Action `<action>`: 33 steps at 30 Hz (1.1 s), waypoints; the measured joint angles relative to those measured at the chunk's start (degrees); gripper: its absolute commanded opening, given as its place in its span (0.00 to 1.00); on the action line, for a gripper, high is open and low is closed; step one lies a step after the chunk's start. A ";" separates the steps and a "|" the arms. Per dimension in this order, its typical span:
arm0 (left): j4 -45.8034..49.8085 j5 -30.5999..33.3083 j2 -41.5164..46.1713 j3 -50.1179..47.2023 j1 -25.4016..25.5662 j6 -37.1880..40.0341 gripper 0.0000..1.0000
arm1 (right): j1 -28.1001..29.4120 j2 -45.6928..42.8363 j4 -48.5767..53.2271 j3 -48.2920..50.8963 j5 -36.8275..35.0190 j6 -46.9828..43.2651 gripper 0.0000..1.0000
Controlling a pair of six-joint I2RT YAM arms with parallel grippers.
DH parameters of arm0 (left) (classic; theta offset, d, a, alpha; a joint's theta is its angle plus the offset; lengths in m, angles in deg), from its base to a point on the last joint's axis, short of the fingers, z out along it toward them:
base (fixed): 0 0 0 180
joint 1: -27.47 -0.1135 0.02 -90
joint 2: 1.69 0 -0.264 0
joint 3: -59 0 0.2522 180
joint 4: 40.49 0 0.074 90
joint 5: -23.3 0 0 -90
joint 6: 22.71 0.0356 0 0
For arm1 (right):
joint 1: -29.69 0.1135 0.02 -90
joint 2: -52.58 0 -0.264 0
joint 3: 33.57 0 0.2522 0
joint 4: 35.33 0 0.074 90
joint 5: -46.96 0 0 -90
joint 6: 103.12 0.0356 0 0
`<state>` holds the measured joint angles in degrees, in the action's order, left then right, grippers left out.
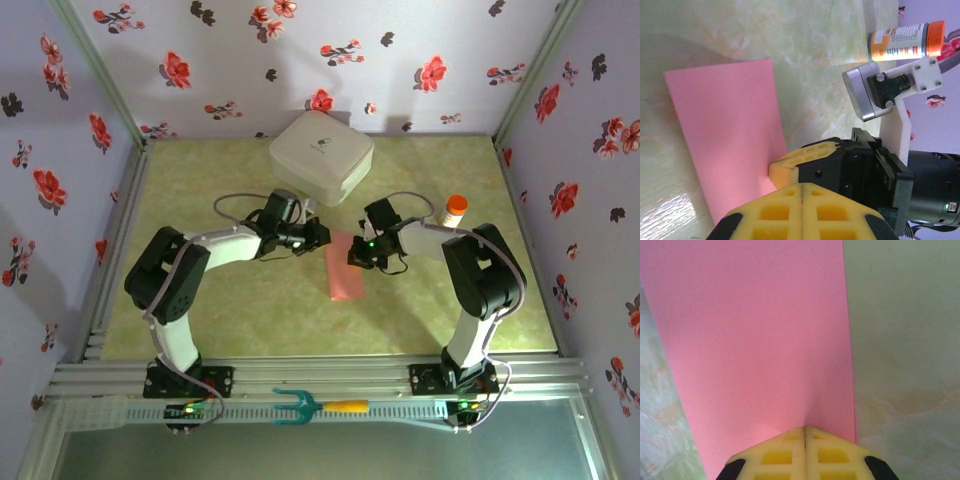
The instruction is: Fold a paper plane with a square sheet of paper (pick it up from the middle)
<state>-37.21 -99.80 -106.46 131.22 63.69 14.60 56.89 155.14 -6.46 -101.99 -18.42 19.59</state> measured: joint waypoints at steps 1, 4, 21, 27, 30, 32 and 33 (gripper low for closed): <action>-0.59 -0.70 -0.55 -0.02 0.00 -0.39 0.00 | 0.00 0.00 0.00 0.00 0.00 0.02 0.00; -1.97 -2.14 -2.36 -0.02 0.04 -0.98 0.00 | 0.00 0.00 0.00 0.00 0.00 0.02 0.00; -3.43 -3.15 -7.26 -0.87 0.15 -2.05 0.00 | 0.00 -0.02 -0.44 0.28 0.04 0.35 0.00; -1.90 -3.15 -7.26 0.11 1.16 -1.09 0.00 | 0.00 -0.02 -0.55 0.33 0.07 0.48 0.00; -1.11 -2.97 -7.26 0.24 1.33 -0.72 0.00 | 0.00 -0.02 -0.63 0.35 0.11 0.50 0.00; -0.63 -2.93 -7.26 0.24 1.25 -0.50 0.00 | -0.07 -0.02 -0.66 0.37 0.22 0.52 0.00; -0.59 -2.91 -7.26 0.24 1.20 -0.31 0.00 | -0.11 -0.02 -0.66 0.39 0.26 0.61 0.00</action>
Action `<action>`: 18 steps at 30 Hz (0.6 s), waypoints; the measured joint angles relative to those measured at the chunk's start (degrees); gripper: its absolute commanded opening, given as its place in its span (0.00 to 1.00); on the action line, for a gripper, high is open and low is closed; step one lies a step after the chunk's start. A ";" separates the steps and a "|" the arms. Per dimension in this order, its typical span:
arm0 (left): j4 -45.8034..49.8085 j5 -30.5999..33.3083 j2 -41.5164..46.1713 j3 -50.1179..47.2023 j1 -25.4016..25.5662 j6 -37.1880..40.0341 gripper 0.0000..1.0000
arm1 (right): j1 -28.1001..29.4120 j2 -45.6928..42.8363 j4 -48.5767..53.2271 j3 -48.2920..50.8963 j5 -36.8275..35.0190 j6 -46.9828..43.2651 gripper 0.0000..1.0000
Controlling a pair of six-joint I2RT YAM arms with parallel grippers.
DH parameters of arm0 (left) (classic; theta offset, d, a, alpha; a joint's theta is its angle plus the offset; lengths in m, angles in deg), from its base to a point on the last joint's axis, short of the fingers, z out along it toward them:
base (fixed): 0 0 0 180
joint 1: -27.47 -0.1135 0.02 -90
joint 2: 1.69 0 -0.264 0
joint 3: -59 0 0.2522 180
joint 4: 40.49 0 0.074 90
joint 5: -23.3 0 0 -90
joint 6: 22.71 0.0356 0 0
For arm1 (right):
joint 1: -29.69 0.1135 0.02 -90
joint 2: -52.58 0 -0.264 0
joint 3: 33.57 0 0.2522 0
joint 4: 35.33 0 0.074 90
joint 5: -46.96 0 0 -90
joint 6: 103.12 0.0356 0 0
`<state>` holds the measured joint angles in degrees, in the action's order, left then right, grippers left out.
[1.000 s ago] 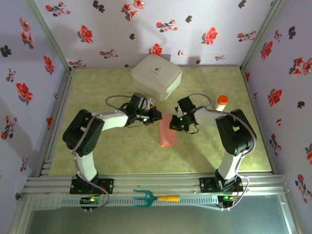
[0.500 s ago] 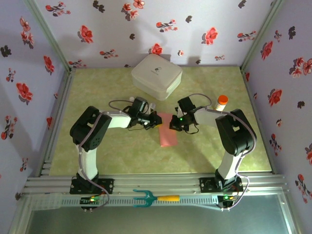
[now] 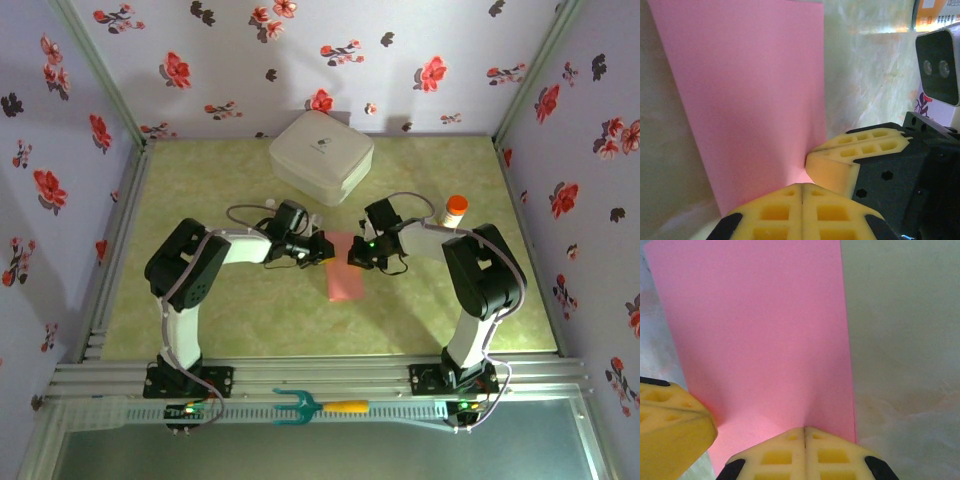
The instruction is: Fold a paper plane with a square sheet of paper (pick it up from the middle)
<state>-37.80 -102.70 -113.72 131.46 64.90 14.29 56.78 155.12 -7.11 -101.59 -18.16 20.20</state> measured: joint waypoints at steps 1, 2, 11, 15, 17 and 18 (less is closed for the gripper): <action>0.04 0.00 0.00 0.00 -0.09 0.22 0.00 | 0.00 0.00 0.00 0.00 0.02 0.11 0.00; 0.13 0.07 0.00 0.00 -0.20 0.42 0.00 | 0.00 0.00 -0.02 0.00 0.02 0.13 0.00; -0.11 0.76 -1.46 -1.84 -1.29 1.51 0.00 | 0.00 -0.04 -0.72 0.37 0.42 0.28 0.00; -0.04 0.81 -1.46 -1.81 -1.33 2.08 0.00 | 0.00 -0.04 -0.92 0.50 0.44 0.28 0.00; 0.24 0.87 -1.36 -1.75 -1.33 2.34 0.00 | 0.00 -0.09 -0.96 0.55 0.44 0.28 0.00; 0.63 1.03 -1.27 -1.57 -1.33 2.40 0.00 | 0.00 -0.09 -0.98 0.55 0.44 0.28 0.00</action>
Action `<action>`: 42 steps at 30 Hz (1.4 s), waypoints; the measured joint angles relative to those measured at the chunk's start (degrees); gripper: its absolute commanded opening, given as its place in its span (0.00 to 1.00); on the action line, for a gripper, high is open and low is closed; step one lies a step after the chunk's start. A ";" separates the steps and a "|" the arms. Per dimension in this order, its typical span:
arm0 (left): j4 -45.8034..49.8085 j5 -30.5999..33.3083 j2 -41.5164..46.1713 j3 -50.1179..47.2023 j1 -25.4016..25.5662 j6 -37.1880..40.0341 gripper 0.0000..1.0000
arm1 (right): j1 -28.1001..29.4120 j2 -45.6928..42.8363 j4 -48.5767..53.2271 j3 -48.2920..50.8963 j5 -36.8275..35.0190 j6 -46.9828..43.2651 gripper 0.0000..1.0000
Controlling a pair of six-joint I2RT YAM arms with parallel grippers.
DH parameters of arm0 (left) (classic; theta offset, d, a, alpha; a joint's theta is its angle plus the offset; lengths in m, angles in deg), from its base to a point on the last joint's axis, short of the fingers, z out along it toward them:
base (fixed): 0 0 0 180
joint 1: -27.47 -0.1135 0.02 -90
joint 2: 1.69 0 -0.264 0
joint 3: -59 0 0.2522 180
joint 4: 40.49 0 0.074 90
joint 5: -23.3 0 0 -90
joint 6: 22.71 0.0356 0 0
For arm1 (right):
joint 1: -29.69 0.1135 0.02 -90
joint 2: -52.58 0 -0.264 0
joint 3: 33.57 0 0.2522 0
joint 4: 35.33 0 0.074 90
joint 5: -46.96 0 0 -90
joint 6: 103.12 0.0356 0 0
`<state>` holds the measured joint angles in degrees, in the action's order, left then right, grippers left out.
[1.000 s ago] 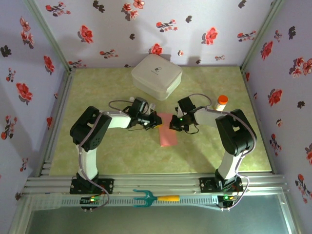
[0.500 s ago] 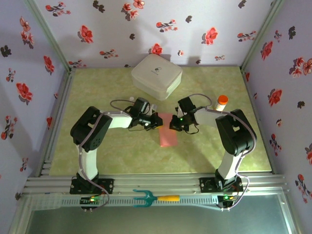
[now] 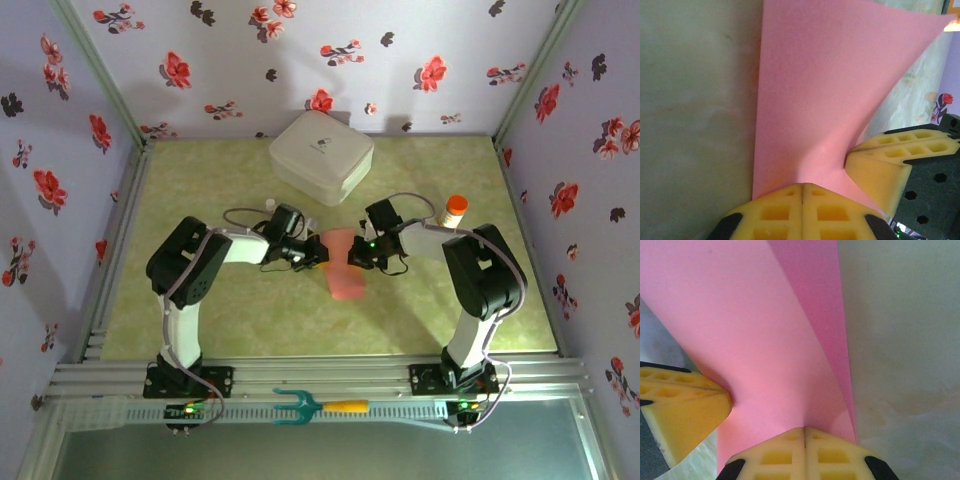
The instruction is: Fold a paper plane with a square sheet of paper (pick it up from the middle)
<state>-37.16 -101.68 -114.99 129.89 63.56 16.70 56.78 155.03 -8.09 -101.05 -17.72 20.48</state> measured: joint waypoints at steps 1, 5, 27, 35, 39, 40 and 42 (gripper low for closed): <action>0.79 0.26 0.11 0.28 0.00 0.02 0.00 | 0.00 0.00 -0.02 0.02 0.00 0.00 0.00; 5.66 1.44 0.39 2.95 0.00 0.37 0.00 | 0.00 -0.02 -0.09 0.04 0.00 0.00 0.00; 16.22 3.80 -2.84 11.34 -1.11 3.04 0.00 | 0.00 -0.02 -0.39 0.11 0.02 0.00 0.00; 20.02 4.52 -3.10 16.57 -1.31 4.76 0.00 | 0.00 -0.02 -0.39 0.11 0.00 0.00 0.00; 20.00 4.52 -4.98 16.65 -1.75 4.92 0.00 | 0.00 -0.02 -0.55 0.20 0.02 0.02 0.00; 20.00 4.52 -5.73 16.61 -1.90 4.92 0.00 | 0.00 -0.02 -0.59 0.20 0.02 0.02 0.00; 19.56 3.80 -6.16 16.55 -2.34 4.90 0.00 | 0.00 -0.02 -0.85 0.28 0.02 0.04 0.00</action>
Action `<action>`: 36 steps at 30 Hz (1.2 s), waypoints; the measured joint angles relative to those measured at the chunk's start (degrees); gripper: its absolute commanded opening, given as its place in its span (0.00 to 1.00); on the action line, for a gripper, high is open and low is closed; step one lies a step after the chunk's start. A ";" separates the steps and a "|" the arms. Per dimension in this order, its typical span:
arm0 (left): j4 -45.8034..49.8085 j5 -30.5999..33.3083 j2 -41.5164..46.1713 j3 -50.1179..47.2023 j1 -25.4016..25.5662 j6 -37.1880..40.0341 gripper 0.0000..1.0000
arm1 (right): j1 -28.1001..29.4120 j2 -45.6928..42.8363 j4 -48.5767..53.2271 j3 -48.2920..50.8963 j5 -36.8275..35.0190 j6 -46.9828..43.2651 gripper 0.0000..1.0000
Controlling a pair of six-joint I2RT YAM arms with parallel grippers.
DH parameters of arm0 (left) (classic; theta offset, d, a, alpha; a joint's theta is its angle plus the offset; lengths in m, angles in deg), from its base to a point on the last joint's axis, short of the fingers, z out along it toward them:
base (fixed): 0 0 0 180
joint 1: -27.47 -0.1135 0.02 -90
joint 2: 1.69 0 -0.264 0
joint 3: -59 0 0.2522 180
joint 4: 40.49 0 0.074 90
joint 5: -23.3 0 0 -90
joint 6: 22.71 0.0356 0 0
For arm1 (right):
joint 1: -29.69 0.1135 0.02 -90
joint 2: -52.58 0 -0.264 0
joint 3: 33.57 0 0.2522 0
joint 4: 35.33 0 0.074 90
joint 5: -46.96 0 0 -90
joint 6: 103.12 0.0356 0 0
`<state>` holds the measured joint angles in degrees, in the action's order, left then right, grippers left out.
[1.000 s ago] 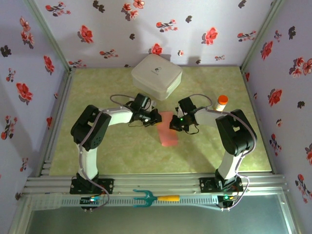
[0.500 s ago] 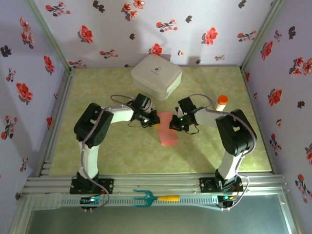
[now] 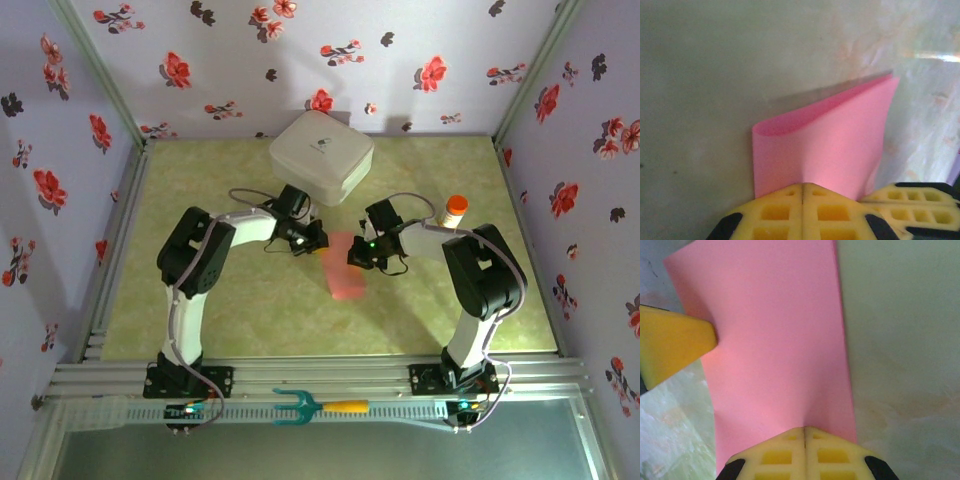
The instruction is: Fold a paper plane with a square sheet of paper (pick it up from the middle)
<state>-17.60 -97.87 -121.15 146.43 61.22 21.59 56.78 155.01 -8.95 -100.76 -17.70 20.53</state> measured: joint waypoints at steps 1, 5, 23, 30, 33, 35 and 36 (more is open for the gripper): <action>0.00 -0.09 0.00 0.00 -0.09 0.00 0.00 | 0.00 0.00 -0.26 0.04 0.00 0.00 0.00; 0.20 0.04 0.00 0.13 -0.20 0.00 0.00 | 0.00 0.00 -0.48 0.15 0.02 0.00 0.00; 2.49 0.09 -2.51 4.50 -1.33 1.09 0.00 | 0.00 -0.09 -0.94 0.35 0.00 0.09 0.00; 1.62 -0.13 -2.51 4.17 -1.75 1.07 0.00 | 0.00 -0.20 -1.66 0.68 -0.04 0.46 0.00; 0.87 0.63 -2.51 4.15 -1.97 0.81 0.00 | 0.00 -0.20 -1.92 0.79 -0.07 0.48 0.00; 0.70 1.20 -2.51 4.20 -2.29 0.61 0.00 | 0.00 -0.20 -2.12 0.83 -0.07 0.61 0.00; 0.72 1.42 -2.51 4.28 -2.40 0.50 0.00 | 0.00 -0.22 -2.25 0.92 -0.04 0.63 0.00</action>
<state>-16.88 -96.45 -123.66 150.72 58.82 22.10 56.78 154.79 -11.20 -99.84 -17.75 21.16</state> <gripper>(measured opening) 0.057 0.060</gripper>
